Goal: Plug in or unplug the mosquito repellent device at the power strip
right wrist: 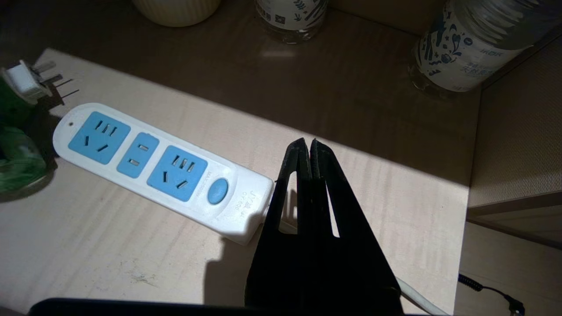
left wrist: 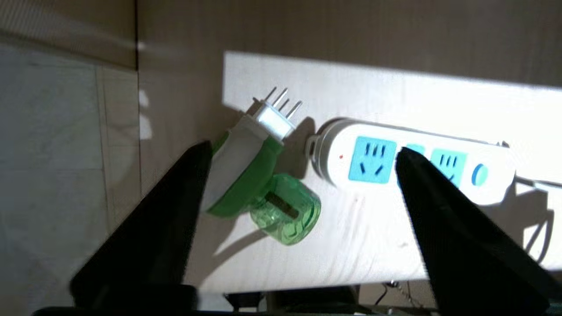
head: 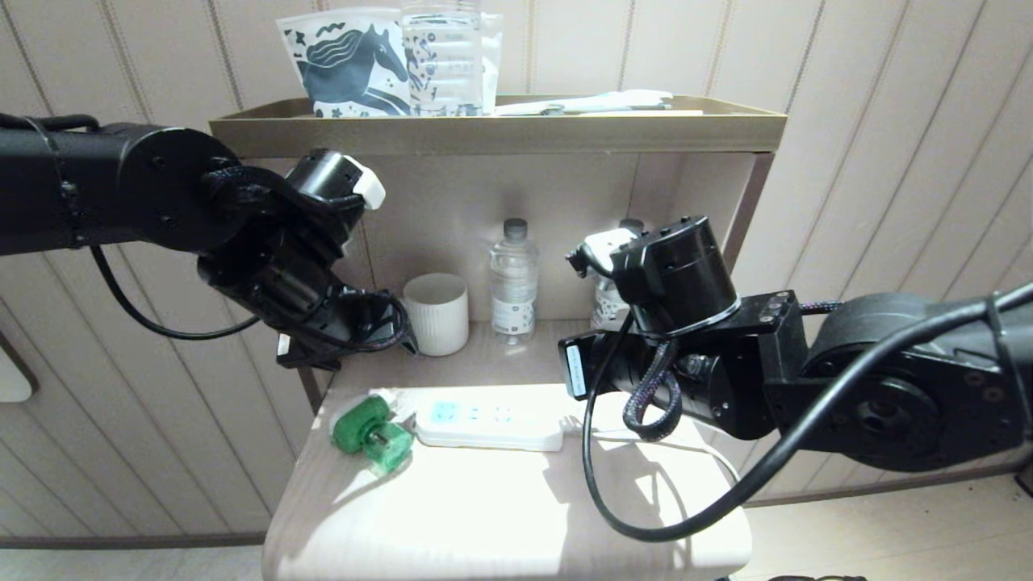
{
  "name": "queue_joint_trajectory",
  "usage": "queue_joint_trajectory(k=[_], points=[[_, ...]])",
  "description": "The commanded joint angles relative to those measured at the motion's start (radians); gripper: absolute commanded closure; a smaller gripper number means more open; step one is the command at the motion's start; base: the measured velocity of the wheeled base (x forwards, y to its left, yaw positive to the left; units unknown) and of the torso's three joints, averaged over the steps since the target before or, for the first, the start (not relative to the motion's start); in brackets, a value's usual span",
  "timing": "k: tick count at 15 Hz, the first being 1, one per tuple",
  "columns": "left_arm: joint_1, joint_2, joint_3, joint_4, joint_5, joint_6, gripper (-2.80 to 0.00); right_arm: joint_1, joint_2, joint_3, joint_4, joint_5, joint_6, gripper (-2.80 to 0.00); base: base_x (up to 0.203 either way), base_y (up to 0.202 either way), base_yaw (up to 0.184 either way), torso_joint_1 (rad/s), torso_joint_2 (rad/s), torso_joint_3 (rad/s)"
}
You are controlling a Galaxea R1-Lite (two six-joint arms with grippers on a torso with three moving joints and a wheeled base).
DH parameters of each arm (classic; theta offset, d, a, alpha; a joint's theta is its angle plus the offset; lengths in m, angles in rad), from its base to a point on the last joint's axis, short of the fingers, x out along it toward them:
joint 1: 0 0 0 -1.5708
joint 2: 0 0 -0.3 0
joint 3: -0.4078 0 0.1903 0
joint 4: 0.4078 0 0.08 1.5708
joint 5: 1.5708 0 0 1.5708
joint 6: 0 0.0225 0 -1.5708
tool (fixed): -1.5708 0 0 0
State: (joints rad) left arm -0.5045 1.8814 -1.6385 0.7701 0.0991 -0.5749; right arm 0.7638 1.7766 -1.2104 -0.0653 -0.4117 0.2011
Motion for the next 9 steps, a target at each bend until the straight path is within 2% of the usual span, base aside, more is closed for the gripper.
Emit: queue_joint_trajectory(k=[1, 9], points=[[0.000, -0.051, 0.021, 0.023, 0.001, -0.005, 0.00, 0.000, -0.001, 0.000, -0.001, -0.002, 0.003, 0.00, 0.000, 0.000, 0.000, 0.000, 0.00, 0.000], [0.003, -0.217, 0.108, 0.066, 0.039, 0.000, 0.00, 0.006, -0.043, 0.004, 0.045, -0.004, 0.001, 0.00, 0.000, 0.000, 0.000, 0.000, 0.00, 0.000]])
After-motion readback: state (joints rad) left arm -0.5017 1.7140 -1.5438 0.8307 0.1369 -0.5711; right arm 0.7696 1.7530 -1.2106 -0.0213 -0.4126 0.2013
